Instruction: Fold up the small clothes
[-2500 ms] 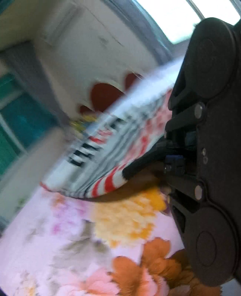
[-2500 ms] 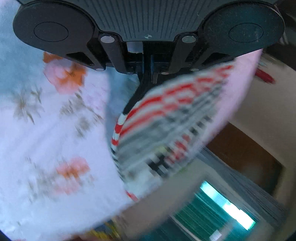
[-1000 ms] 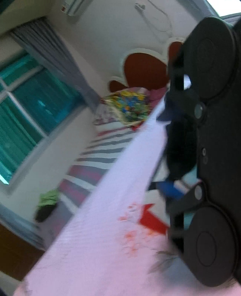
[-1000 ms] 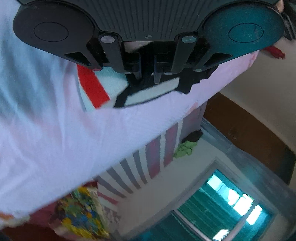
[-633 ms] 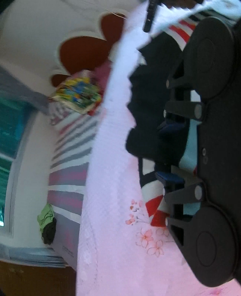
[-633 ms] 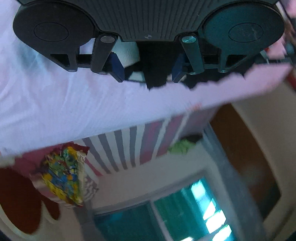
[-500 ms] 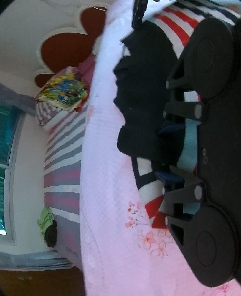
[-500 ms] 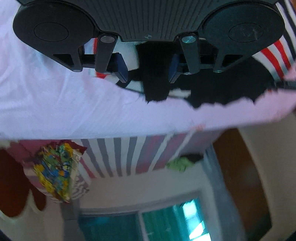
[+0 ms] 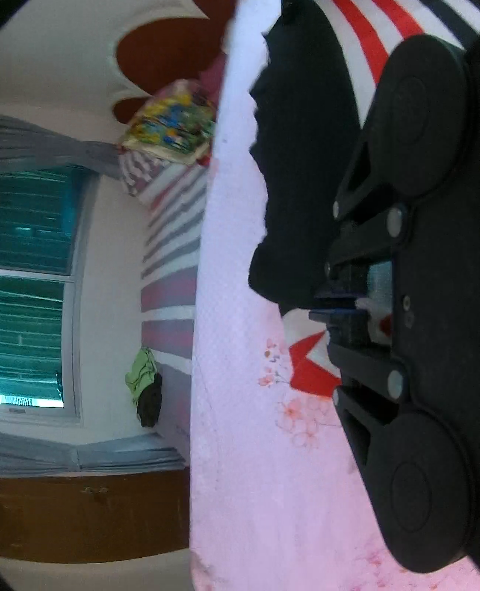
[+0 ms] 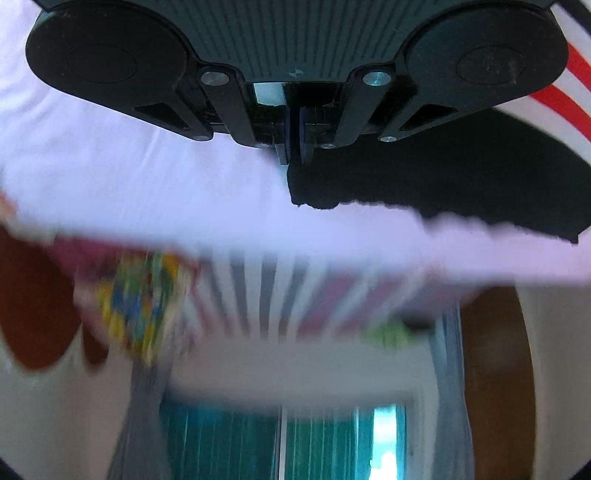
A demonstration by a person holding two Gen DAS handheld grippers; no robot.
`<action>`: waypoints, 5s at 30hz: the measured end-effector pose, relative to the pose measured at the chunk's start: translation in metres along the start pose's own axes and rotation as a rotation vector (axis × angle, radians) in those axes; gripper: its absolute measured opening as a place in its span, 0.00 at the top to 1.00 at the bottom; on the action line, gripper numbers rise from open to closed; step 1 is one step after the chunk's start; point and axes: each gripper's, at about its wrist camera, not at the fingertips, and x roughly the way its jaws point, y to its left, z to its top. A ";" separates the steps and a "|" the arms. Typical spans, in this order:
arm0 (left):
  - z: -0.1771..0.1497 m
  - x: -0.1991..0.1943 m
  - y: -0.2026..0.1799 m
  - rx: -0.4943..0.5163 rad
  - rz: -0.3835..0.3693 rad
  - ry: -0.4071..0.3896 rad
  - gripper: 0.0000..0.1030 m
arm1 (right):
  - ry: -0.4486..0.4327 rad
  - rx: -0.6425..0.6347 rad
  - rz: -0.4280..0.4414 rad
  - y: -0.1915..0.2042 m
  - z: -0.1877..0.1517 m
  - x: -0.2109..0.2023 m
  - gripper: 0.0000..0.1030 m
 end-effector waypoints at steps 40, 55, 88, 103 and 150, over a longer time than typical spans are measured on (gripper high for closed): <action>-0.066 -0.066 -0.102 0.204 -0.147 -0.024 0.29 | 0.030 -0.185 0.181 0.138 -0.046 -0.079 0.65; -0.097 -0.127 -0.125 0.291 -0.116 -0.084 0.29 | 0.039 -0.195 0.153 0.139 -0.074 -0.146 0.61; -0.124 -0.160 0.017 -0.083 0.189 -0.049 0.26 | -0.051 0.045 -0.161 0.033 -0.104 -0.206 0.95; -0.135 -0.145 -0.031 0.060 0.022 0.003 0.26 | 0.058 -0.082 -0.165 0.075 -0.111 -0.171 0.88; -0.182 -0.144 0.045 -0.939 -0.299 -0.073 0.62 | -0.056 0.161 0.174 0.094 -0.079 -0.219 0.98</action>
